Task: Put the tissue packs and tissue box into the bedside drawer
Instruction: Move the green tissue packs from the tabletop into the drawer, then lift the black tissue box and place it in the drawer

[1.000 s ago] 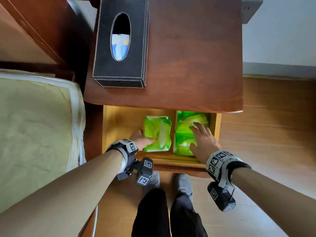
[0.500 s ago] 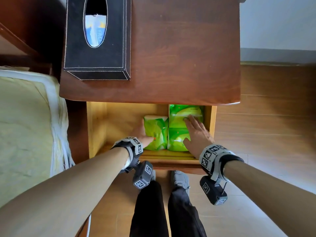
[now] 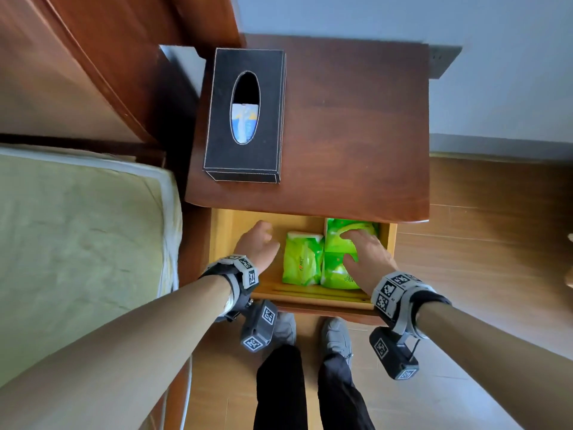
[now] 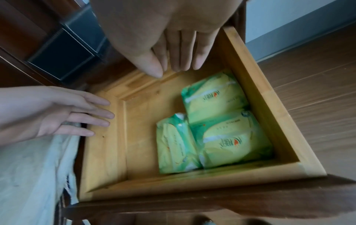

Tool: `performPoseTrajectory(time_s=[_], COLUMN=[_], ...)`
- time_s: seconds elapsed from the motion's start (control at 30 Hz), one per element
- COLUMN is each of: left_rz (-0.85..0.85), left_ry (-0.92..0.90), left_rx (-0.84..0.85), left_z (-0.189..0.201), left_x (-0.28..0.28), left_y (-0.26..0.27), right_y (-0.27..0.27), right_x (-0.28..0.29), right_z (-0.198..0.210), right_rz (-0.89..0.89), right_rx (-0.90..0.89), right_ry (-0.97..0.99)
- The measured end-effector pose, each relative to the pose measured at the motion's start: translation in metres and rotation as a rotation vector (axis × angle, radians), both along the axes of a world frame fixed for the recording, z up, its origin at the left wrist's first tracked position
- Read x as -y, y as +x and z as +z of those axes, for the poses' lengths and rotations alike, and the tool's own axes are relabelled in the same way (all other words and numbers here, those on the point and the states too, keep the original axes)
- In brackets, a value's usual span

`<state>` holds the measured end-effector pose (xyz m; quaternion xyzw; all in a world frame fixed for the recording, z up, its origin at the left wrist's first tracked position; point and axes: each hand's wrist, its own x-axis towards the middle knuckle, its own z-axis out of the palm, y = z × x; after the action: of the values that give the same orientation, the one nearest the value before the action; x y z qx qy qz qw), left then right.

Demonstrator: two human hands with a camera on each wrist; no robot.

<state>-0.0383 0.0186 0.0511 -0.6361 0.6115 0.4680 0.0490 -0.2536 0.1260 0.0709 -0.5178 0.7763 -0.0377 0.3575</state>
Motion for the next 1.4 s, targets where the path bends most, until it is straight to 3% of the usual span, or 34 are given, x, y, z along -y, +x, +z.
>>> performPoseTrajectory(time_s=[0.23,0.4,0.57,0.7,0.93,1.23,1.4], left_rz=[0.109,0.268,0.26,0.233,0.385,0.44,0.447], left_ry=[-0.24,-0.351,-0.188,-0.093,-0.129,-0.033,-0.015], left_rx=[-0.06,-0.087,-0.184,-0.227,-0.377,-0.472,-0.437], left_z=[0.087,0.119,0.11,0.088,0.075,0.082,0.084], left_x=[0.046,0.088,0.132,0.143,0.132,0.097,0.073], left_y=[0.049,0.068,0.057,0.044,0.048,0.063,0.074], right_y=[0.022,0.04,0.059,0.073,0.089,0.105,0.115], right_x=[0.061,0.126,0.177,0.188,0.172,0.139,0.11], right_z=[0.068,0.089,0.078,0.056,0.049,0.047,0.048], right_rz=[-0.01,-0.085,-0.096,-0.118,-0.252,-0.344,-0.409], right_rx=[0.058,0.087,0.151,0.239,0.291,0.292,0.345], right_ry=[-0.225,-0.237,-0.114,-0.006,-0.146,-0.12,-0.06])
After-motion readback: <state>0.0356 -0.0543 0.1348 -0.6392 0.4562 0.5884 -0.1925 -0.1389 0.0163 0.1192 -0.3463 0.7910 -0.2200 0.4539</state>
